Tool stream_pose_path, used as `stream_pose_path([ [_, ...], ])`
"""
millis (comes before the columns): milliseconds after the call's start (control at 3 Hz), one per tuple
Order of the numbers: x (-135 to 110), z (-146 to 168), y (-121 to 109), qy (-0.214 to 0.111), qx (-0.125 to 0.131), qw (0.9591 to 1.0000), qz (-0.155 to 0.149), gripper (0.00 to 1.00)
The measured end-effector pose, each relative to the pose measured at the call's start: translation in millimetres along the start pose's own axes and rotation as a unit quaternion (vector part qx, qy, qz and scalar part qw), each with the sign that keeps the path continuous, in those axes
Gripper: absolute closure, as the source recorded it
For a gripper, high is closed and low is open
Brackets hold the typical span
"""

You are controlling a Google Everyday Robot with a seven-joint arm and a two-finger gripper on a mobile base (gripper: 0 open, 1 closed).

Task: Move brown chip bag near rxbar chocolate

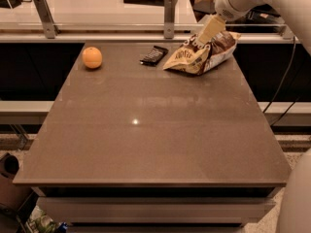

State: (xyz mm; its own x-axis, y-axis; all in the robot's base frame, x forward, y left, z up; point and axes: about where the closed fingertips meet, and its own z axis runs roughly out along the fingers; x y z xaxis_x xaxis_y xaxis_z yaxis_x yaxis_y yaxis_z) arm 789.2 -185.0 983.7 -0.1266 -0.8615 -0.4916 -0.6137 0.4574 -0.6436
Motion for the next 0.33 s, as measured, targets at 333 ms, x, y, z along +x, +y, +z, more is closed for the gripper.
stream_pose_path([
  [333,0.0,0.1,0.1,0.000,0.000,1.0000,0.000,0.00],
])
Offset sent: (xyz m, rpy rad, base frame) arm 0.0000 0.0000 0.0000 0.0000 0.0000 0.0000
